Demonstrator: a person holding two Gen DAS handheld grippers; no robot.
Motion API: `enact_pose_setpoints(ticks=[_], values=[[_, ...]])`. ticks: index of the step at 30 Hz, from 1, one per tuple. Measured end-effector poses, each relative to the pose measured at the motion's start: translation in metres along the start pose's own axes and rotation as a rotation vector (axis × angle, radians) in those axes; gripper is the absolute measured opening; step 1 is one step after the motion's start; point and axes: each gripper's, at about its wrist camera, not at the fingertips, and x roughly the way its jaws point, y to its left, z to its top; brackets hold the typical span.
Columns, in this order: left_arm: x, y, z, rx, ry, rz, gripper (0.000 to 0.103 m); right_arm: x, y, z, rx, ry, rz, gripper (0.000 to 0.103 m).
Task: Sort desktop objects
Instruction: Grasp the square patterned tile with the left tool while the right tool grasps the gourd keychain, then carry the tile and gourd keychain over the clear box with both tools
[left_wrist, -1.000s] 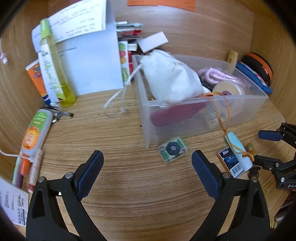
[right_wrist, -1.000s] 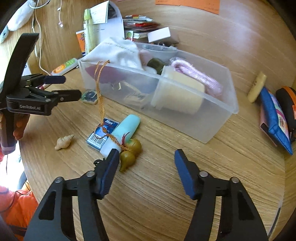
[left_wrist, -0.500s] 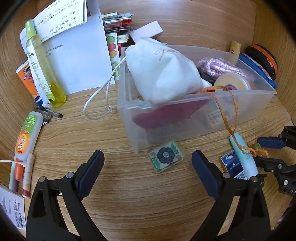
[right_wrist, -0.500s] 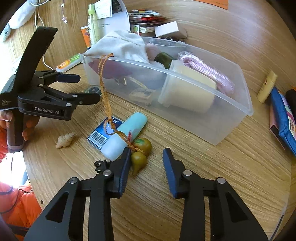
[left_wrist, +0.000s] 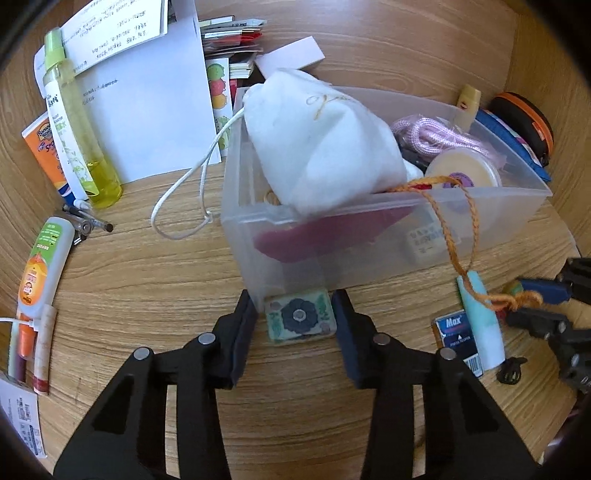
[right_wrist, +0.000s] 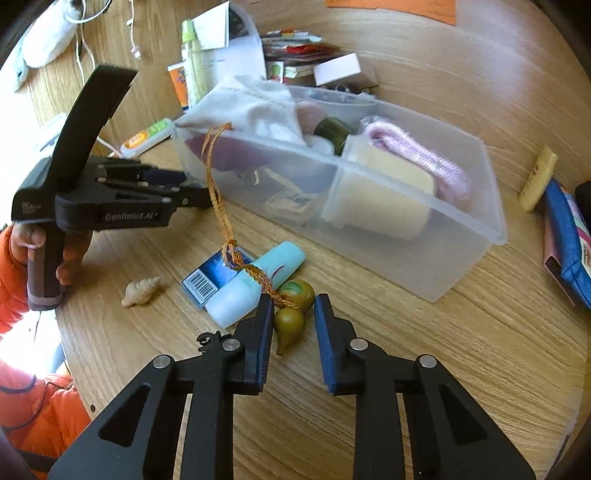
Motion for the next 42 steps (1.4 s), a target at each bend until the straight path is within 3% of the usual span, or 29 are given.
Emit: enact_pose_setpoints(ticks=[7, 16, 24, 34, 42], values=[[-0.008, 0.006, -0.009, -0.018, -0.010, -0.033, 0.033, -0.021, -0.005, 0.003, 0.018, -0.065, -0.062, 0.020], [-0.019, 0.010, -0.018, -0.031, -0.051, -0.049, 0.033, -0.050, -0.022, 0.017, 0.076, -0.155, -0.111, 0.020], [-0.044, 0.017, -0.022, -0.100, -0.125, -0.074, 0.033, -0.065, -0.030, 0.031, 0.092, -0.210, -0.144, 0.020], [-0.084, 0.025, 0.001, -0.148, -0.270, -0.094, 0.033, -0.068, -0.043, 0.055, 0.087, -0.253, -0.179, 0.020], [-0.091, 0.012, 0.031, -0.127, -0.326, -0.140, 0.033, -0.029, -0.065, 0.063, 0.170, -0.201, -0.149, 0.020]])
